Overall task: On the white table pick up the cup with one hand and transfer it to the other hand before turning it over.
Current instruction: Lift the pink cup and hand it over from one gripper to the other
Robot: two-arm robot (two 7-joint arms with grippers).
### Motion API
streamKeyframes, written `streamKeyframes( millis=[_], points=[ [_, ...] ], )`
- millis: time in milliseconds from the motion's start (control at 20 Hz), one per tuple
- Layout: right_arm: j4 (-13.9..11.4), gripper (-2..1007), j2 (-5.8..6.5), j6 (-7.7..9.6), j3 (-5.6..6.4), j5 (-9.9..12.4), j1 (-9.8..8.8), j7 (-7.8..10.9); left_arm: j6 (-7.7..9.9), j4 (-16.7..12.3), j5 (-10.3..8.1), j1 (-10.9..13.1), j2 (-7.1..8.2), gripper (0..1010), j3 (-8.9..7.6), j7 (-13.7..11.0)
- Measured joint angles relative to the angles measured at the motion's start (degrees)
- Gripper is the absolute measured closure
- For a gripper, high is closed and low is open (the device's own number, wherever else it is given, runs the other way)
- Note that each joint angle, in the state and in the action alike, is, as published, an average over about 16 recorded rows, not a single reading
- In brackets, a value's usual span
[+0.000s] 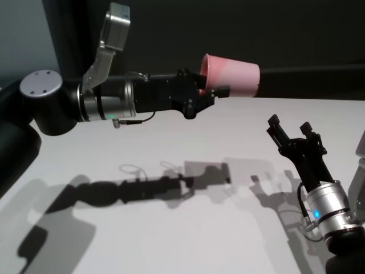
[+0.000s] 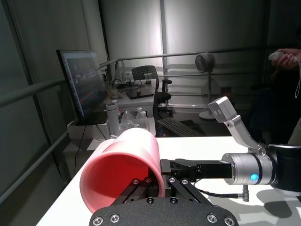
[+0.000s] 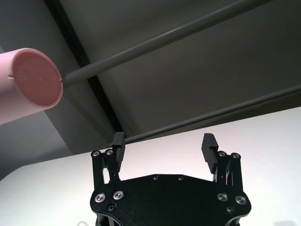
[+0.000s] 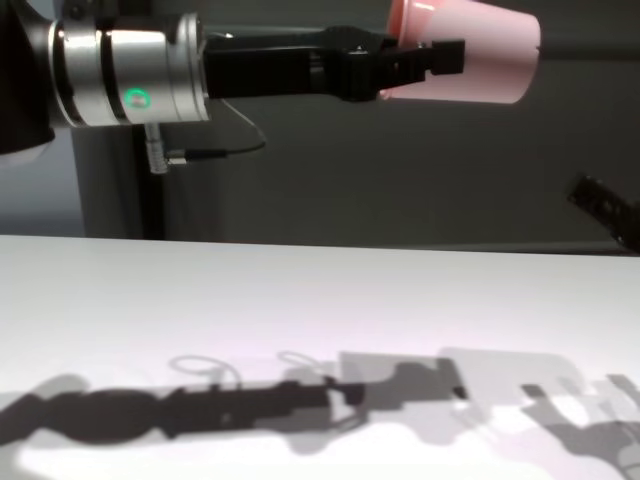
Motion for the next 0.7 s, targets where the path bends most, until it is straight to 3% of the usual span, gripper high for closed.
streamKeyframes(
  millis=[350, 700],
  points=[
    [0.2, 3, -0.39, -0.07, 1.62, 6.8, -0.04, 3.71, 0.0, 0.0, 0.03, 0.0, 0.0, 964, 0.0, 0.0],
    [1.2, 3, -0.06, -0.18, 2.0, 12.7, 0.86, 7.5, 0.0, 0.0, 0.05, 0.0, 0.0, 964, 0.0, 0.0]
  ],
)
